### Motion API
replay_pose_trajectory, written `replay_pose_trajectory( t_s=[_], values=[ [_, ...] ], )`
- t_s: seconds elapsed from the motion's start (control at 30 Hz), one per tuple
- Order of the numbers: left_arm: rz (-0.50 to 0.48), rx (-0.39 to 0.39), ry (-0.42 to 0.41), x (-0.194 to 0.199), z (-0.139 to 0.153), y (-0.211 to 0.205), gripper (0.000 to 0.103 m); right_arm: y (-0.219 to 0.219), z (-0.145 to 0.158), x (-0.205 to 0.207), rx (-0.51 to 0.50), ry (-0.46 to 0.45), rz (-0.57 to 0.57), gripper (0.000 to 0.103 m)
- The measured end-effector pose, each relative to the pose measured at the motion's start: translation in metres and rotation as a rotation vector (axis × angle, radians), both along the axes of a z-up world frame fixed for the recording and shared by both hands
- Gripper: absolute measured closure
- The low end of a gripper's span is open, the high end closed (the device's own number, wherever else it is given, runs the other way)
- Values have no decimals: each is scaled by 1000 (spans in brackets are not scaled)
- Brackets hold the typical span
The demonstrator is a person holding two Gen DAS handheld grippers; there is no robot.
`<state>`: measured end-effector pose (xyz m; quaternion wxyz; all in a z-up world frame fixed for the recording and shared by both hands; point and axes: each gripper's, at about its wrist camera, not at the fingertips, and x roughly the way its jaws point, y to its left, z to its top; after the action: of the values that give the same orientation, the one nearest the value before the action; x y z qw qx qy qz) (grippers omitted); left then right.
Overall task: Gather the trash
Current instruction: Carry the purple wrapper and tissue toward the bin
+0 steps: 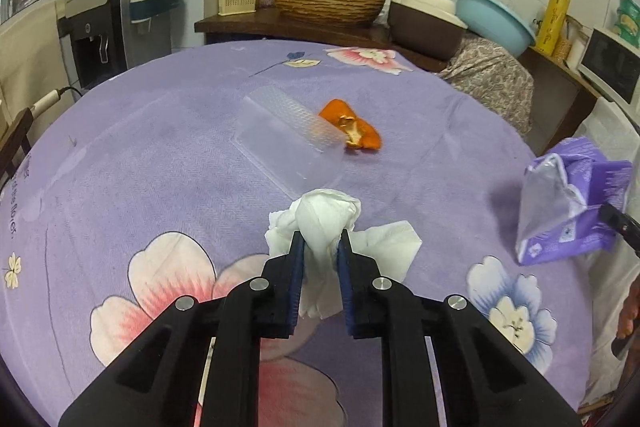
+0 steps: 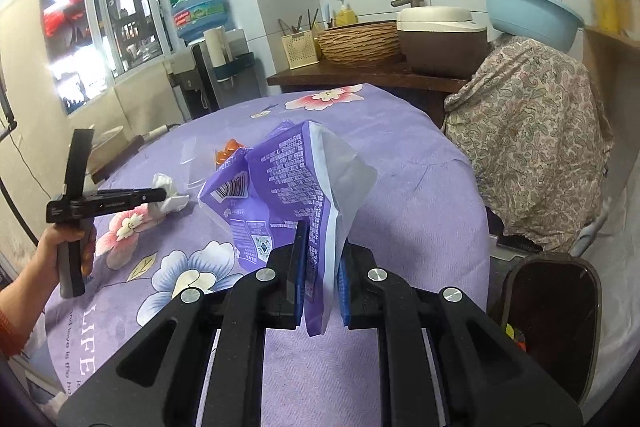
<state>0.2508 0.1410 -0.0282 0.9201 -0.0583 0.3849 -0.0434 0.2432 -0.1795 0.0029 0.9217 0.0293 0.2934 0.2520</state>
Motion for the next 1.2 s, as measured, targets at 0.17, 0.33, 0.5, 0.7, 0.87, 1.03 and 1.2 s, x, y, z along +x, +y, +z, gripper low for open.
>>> replay_pose_trajectory(
  t_s=[0.17,0.33,0.5,0.7,0.87,1.03,1.2],
  values=[
    [-59,22,-63,-22,15,-28,87,-9,-3,-13,24,-21,-25,89],
    [-160,20,-88,-36,20,-72,87,-28,-7,-25,68,-26,-72,89],
    [-273,24,-139,-42,26,-122,87,-66,-9,-36,101,-36,-169,89],
    [-400,9,-130,-31,22,-183,87,-125,-11,-47,86,-48,-338,89],
    [-493,8,-153,-30,26,-228,87,-166,-15,-54,23,-63,-460,89],
    [-563,12,-163,-28,29,-266,87,-202,-32,-51,-61,-32,-559,89],
    [-615,-13,-122,-16,22,-299,87,-228,-75,-35,-142,65,-617,89]
  ],
)
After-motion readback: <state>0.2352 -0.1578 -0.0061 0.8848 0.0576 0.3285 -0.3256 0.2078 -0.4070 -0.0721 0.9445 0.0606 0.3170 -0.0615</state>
